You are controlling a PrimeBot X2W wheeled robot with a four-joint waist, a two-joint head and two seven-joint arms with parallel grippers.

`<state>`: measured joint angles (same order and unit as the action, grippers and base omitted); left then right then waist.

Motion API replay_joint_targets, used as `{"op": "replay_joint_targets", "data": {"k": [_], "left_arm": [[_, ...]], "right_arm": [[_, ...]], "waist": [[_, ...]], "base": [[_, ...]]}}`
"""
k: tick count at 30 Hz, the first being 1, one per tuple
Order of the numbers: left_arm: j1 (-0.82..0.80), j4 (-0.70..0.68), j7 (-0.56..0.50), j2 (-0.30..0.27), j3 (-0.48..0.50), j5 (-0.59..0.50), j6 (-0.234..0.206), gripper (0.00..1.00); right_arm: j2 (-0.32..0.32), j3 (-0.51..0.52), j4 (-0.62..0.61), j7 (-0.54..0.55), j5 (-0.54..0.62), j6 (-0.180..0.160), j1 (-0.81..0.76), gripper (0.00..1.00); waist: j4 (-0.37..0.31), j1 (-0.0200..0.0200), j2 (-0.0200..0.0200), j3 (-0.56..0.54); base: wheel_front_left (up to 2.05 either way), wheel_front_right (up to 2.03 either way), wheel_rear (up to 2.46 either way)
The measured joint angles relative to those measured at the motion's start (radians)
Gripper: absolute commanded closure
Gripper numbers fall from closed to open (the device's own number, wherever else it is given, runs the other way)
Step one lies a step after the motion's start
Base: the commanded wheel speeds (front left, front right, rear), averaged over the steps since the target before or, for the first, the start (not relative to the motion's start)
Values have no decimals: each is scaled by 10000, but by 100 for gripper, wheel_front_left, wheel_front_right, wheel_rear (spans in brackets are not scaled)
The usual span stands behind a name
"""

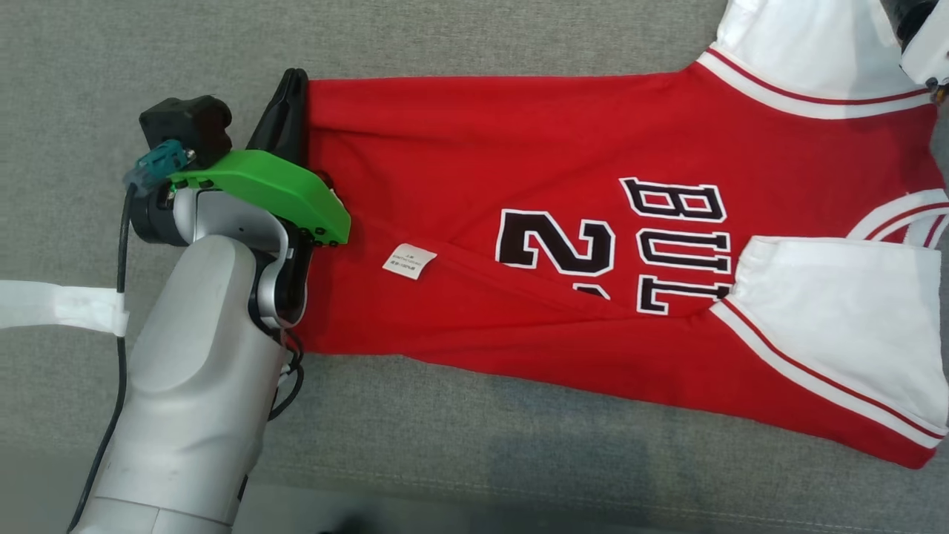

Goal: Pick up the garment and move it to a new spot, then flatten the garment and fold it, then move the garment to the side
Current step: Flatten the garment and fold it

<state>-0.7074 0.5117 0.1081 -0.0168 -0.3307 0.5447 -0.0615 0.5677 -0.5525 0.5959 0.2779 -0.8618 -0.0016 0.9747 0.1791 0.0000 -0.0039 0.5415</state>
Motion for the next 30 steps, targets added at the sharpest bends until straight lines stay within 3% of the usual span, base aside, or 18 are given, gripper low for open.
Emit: {"op": "replay_joint_targets", "data": {"k": [11, 13, 14, 15, 17, 18, 21, 30], "left_arm": [[-64, -21, 345, -2, -660, 805, -4, 100], [-64, 6, 353, -4, -746, 880, -10, 100], [-64, 29, 378, -4, -807, 930, -15, 100], [-65, 46, 418, -4, -869, 978, -17, 100], [-68, 111, 443, -2, -878, 1022, -58, 100], [-69, 157, 479, -4, -840, 1022, -111, 100], [-102, 263, 550, -4, -849, 1030, -153, 100], [-129, 619, 886, 0, -466, 1250, -268, 100]], "right_arm": [[-368, -407, 861, 226, 199, 127, 446, 1], [-376, -474, 980, 226, 284, 155, 501, 16], [-376, -546, 1041, 224, 353, 238, 528, 40], [-372, -635, 1091, 221, 464, 280, 585, 54], [-391, -746, 1183, 196, 665, 370, 705, 71], [-458, -807, 1220, 167, 715, 412, 767, 71], [-658, -984, 1310, 40, 855, 545, 882, 100], [-734, -989, 1547, -1381, 1174, 897, 1027, 100]], "waist": [[434, 0, 0, 243], [435, 0, 0, 238], [436, 0, 0, 235], [437, 0, 0, 233], [432, 0, 0, 233], [414, 0, 0, 234], [339, 0, 0, 249], [50, 0, 0, 146]], "base": [[0, 0, 0], [0, 0, 0], [0, 0, 0], [0, 0, 0], [0, 0, 0], [0, 0, 0], [0, 0, 0], [0, 0, 0]]}}
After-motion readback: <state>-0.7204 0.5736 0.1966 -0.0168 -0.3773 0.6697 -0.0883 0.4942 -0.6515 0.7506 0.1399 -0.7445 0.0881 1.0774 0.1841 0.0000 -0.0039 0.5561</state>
